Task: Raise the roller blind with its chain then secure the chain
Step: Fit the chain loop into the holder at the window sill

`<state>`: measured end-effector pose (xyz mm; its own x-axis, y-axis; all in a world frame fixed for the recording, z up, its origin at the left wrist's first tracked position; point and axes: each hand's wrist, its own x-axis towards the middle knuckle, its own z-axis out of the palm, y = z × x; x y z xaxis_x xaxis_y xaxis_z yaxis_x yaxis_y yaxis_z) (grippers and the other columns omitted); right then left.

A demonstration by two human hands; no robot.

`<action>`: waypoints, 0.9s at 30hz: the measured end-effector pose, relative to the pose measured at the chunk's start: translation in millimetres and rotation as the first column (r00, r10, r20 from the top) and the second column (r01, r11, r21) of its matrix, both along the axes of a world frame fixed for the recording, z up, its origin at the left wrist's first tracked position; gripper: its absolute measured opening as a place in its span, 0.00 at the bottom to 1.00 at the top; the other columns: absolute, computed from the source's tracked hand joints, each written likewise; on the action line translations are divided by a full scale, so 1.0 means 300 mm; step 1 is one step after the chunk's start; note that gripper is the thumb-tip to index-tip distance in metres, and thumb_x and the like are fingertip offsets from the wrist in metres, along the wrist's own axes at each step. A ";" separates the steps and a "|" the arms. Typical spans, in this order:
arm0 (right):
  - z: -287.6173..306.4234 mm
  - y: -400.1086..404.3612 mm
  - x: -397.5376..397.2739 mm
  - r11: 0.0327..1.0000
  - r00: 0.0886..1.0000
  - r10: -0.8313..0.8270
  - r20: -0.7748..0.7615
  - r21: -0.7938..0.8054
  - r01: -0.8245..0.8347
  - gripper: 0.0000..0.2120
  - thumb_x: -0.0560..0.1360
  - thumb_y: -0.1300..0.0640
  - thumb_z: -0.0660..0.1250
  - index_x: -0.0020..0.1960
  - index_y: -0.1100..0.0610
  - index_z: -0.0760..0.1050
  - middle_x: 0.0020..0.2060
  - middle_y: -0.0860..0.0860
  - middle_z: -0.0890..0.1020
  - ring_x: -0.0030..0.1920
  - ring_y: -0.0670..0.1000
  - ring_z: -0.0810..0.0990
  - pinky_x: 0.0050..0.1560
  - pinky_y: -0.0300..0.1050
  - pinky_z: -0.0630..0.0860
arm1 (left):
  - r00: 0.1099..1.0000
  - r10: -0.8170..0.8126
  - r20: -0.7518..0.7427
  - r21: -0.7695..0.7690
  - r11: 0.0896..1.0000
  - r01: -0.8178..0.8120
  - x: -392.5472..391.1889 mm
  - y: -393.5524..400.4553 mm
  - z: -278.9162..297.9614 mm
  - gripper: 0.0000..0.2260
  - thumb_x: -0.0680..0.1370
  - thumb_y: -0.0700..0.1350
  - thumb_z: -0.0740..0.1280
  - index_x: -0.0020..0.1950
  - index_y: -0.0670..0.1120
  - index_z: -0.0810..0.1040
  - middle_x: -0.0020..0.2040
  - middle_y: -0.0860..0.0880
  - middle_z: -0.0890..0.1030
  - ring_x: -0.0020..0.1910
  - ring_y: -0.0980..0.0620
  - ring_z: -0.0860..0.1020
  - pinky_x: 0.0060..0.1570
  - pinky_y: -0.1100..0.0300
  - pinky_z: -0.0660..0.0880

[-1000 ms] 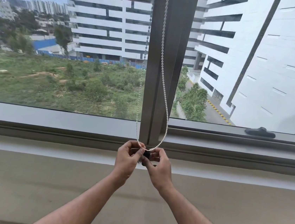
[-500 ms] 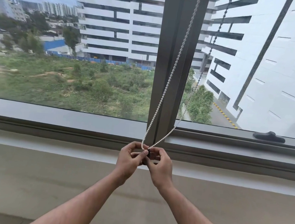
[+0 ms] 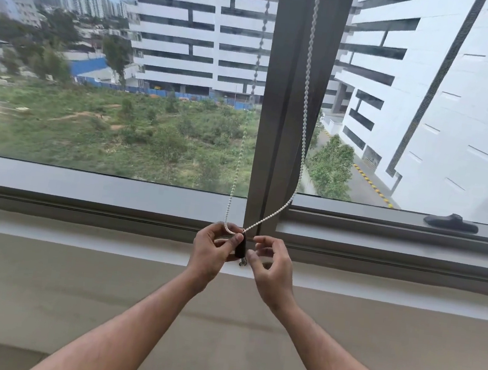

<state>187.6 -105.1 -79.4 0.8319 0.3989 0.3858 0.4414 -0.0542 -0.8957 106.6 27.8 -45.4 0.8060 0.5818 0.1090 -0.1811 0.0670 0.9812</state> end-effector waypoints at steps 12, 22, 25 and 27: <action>-0.125 0.094 0.149 0.802 0.995 0.083 0.047 -0.596 -0.039 0.13 0.78 0.61 0.65 0.59 0.50 0.82 0.57 0.48 0.82 0.57 0.49 0.81 0.58 0.43 0.77 | 1.000 0.013 -0.027 0.020 1.000 -0.013 0.019 0.043 -0.024 0.01 0.77 0.34 0.73 0.48 0.38 0.82 0.44 0.39 0.84 0.39 0.47 0.84 0.48 0.43 0.85; -0.175 0.145 0.189 0.566 0.899 0.338 0.277 -0.824 0.041 0.11 0.82 0.59 0.59 0.57 0.53 0.79 0.55 0.52 0.80 0.58 0.59 0.76 0.55 0.53 0.74 | 1.000 0.006 0.010 0.030 1.000 -0.007 0.020 0.057 -0.023 0.06 0.75 0.32 0.74 0.48 0.40 0.83 0.50 0.32 0.85 0.44 0.43 0.84 0.51 0.43 0.84; -0.184 0.145 0.196 0.584 0.910 0.316 0.269 -0.811 0.037 0.12 0.82 0.57 0.60 0.59 0.52 0.81 0.54 0.52 0.81 0.59 0.57 0.75 0.57 0.54 0.75 | 1.000 0.018 0.008 0.046 0.999 -0.018 0.019 0.058 -0.024 0.07 0.74 0.31 0.75 0.48 0.39 0.82 0.52 0.34 0.85 0.48 0.36 0.85 0.53 0.41 0.83; -0.187 0.140 0.199 0.605 0.922 0.289 0.257 -0.795 0.032 0.10 0.81 0.57 0.62 0.58 0.53 0.81 0.53 0.52 0.81 0.59 0.57 0.76 0.56 0.54 0.75 | 1.000 0.012 0.003 0.054 0.998 -0.013 0.018 0.056 -0.027 0.08 0.73 0.30 0.75 0.48 0.40 0.82 0.53 0.36 0.86 0.50 0.34 0.85 0.54 0.40 0.83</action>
